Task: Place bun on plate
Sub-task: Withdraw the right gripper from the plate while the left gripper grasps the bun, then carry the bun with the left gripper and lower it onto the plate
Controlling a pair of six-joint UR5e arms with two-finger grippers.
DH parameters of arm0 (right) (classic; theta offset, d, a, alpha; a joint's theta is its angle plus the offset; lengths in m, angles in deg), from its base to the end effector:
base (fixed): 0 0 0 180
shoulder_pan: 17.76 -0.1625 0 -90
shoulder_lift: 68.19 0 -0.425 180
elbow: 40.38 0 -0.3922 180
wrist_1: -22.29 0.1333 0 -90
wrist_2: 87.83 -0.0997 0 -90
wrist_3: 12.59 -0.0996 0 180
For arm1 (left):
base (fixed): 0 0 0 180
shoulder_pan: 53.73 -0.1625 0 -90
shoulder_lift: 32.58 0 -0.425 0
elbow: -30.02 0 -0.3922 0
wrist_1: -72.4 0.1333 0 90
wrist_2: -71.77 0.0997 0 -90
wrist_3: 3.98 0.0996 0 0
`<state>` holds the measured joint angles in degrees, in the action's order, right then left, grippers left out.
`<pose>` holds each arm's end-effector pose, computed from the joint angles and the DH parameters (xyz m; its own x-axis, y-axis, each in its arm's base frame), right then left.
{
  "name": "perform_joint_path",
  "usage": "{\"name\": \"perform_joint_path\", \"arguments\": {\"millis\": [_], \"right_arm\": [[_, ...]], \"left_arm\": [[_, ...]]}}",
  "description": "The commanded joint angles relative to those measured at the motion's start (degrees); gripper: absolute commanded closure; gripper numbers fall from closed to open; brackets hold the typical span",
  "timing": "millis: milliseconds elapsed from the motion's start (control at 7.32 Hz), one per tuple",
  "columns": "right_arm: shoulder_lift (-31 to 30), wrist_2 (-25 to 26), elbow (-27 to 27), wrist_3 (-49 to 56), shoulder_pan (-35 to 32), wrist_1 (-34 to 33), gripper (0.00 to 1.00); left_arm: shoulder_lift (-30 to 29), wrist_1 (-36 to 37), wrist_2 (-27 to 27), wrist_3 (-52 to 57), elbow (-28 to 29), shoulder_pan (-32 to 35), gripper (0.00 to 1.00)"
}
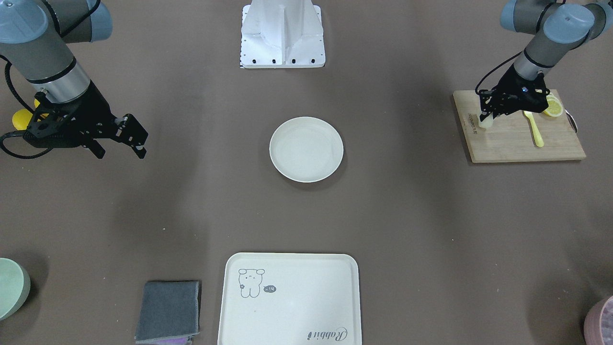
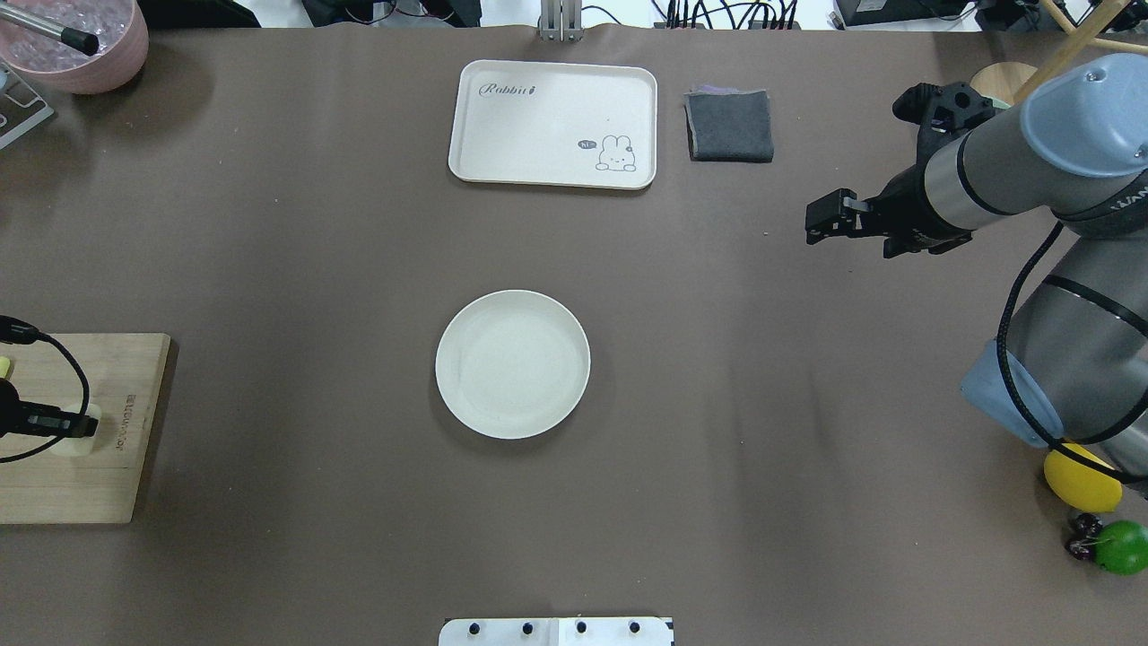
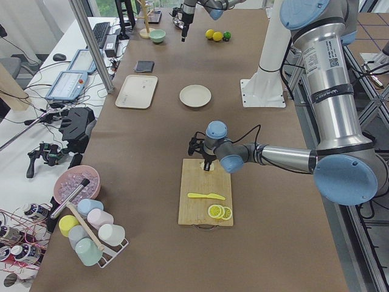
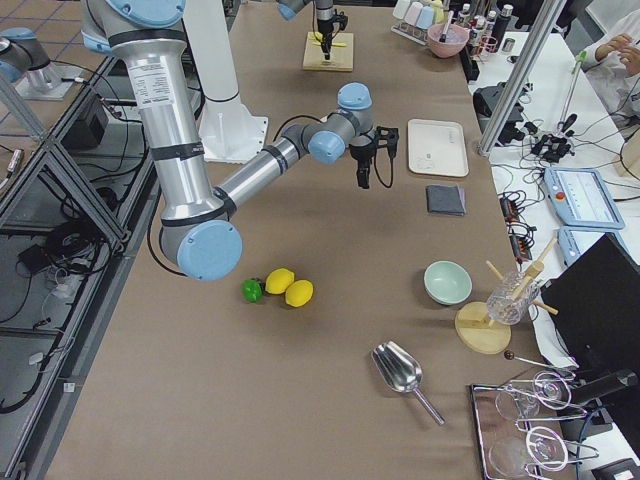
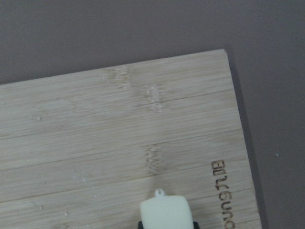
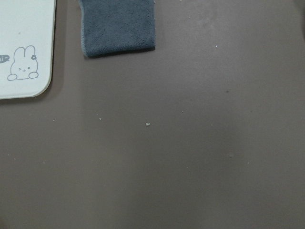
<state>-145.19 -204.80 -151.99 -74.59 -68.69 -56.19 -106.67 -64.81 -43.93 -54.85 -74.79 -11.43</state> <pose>-0.2792 -0.4837 0.3435 0.6138 0.0922 0.7841 -0.2239 0.9727 0.0609 0.2422 -0.3422 0.5691 0.6346 0.1914 -0.7488 -0.0325 0.9746 0.2216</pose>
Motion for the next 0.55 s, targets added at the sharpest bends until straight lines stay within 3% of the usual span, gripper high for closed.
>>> {"name": "perform_joint_path", "arguments": {"millis": [0,410], "right_arm": [[-3.6,-3.8,0.0,6.9,-5.0,0.1,0.00],[-14.7,-12.6,0.4,27.5,-18.8,0.2,0.00]], "left_arm": [[-5.2,1.3,-3.6,-0.2,-0.7,0.6,0.75],[-26.3,19.2,-3.7,-9.4,-0.5,0.1,0.75]]}}
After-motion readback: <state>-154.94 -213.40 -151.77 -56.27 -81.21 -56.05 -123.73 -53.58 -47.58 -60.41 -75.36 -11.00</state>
